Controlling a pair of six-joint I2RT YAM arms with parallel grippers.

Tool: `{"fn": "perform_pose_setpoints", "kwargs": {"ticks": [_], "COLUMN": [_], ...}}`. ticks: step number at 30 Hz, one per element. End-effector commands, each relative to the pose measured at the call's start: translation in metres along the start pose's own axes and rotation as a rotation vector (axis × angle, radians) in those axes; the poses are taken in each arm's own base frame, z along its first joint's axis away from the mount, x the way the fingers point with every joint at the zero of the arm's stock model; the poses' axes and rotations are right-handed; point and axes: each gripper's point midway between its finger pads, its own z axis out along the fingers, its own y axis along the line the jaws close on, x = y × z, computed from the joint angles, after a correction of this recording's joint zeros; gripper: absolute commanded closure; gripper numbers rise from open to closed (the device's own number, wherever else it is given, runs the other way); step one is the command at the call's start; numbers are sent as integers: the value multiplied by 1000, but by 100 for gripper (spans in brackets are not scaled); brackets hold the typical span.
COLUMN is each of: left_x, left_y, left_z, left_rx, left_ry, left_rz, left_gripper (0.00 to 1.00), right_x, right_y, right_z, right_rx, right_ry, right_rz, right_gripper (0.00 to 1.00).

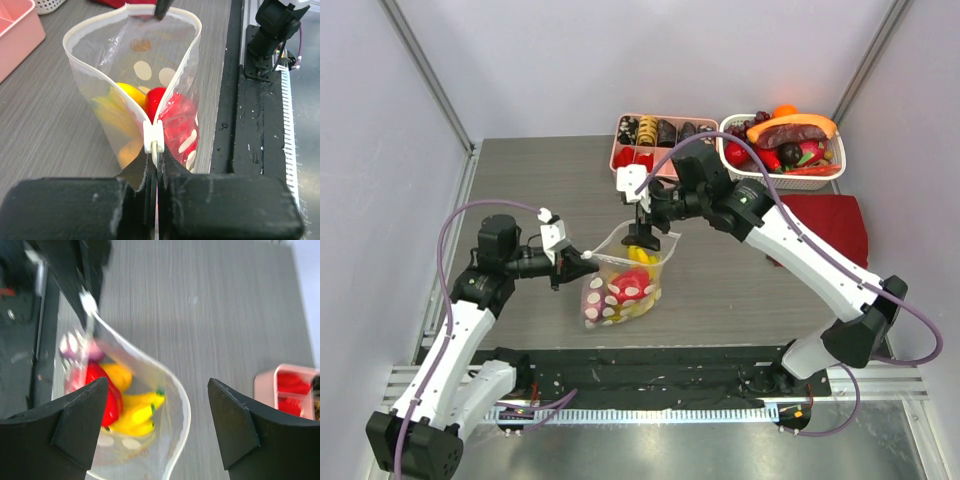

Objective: Place the food in the zip-top bag and seal the zipper
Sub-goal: Adjust the zipper food storage bag at the center of the board, then zip the zipper food storage bag at the center of the board.

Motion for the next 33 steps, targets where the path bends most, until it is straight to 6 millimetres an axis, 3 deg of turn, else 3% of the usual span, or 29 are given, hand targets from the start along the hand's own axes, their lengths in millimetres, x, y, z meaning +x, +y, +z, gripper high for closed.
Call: {"fn": "perform_pose_setpoints", "kwargs": {"ticks": [1,2,6,14,17,22,28,33], "left_x": [-19,-22,-25,-28,-25,-25,-27,-29], "left_y": [3,2,0,-10,-13,-15,-15,-15], "left_z": [-3,-3,-4,-4,-4,-4,-5,-5], "left_rx": [-11,-10,-1,45,56,60,56,55], "left_ry": [-6,-11,-16,-8,4,11,17,15], "left_rz": [44,64,93,131,149,161,153,154], "left_gripper": [100,100,100,100,100,100,100,100], "right_x": [-79,-82,-92,-73,-63,-61,-56,-47], "right_y": [21,35,51,56,57,60,67,70], "right_z": [-15,-8,9,40,48,53,57,60], "right_rx": [-20,-49,-73,-103,-109,-122,-145,-158], "right_ry": [-212,-219,-259,-225,-204,-200,-187,-163], "right_rz": [-58,-65,-93,-109,-109,-115,-131,-142], "right_gripper": [16,17,23,43,44,48,63,66]}}
